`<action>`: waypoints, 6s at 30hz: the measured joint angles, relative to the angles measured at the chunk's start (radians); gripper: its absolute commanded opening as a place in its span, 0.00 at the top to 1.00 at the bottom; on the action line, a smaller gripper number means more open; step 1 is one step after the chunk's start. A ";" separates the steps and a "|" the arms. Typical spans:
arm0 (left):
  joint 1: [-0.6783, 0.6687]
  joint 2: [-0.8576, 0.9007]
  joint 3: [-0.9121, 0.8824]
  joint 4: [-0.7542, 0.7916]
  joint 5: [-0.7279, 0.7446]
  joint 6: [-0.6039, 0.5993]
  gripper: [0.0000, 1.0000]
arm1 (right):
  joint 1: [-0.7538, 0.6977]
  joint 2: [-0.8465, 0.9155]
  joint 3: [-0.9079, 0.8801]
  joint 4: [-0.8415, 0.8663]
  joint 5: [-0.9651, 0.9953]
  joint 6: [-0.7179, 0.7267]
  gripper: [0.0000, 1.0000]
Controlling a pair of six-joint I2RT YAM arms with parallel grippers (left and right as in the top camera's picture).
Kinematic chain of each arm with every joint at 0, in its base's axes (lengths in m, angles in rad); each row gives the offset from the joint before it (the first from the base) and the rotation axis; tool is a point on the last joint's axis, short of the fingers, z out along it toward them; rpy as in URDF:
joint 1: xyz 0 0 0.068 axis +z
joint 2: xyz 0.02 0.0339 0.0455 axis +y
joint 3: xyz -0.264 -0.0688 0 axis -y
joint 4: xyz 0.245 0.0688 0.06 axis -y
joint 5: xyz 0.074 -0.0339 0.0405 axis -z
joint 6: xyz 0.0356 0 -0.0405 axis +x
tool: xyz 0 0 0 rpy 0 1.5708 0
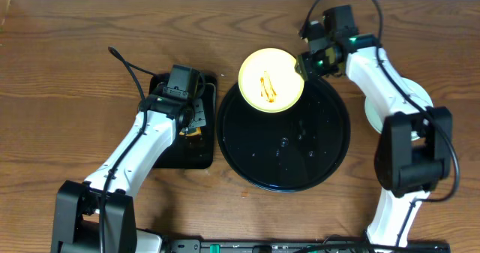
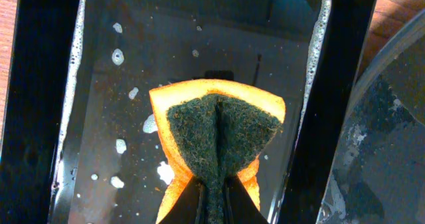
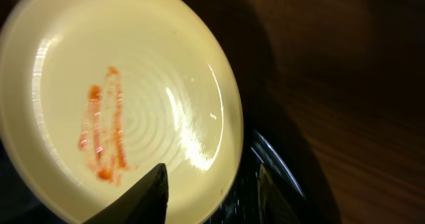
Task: Clean dirty plates on tray and stack at the side
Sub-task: 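Reach the right gripper to the yellow plate rim and drag it center, then grasp the sponge with the left gripper and move it over the yellow plate, then scrub the sauce on the yellow plate with the left sponge, then return the sponge to the black rectangular tray and release it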
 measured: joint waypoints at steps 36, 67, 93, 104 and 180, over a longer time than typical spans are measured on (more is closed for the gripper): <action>0.000 0.000 -0.018 0.000 0.000 0.000 0.92 | 0.026 0.105 0.001 -0.032 0.011 0.054 0.99; -0.127 0.002 0.004 0.215 0.320 -0.018 0.93 | 0.036 0.105 0.008 -0.460 0.118 0.198 0.99; -0.439 0.272 0.086 0.484 0.337 -0.401 0.93 | 0.060 0.105 0.008 -0.457 0.120 0.201 0.99; -0.465 0.358 0.092 0.492 0.299 -0.411 0.93 | 0.060 0.105 0.008 -0.459 0.120 0.201 0.99; 0.019 0.133 0.060 0.016 -0.042 -0.021 0.93 | 0.064 0.105 0.007 -0.431 0.124 0.212 0.82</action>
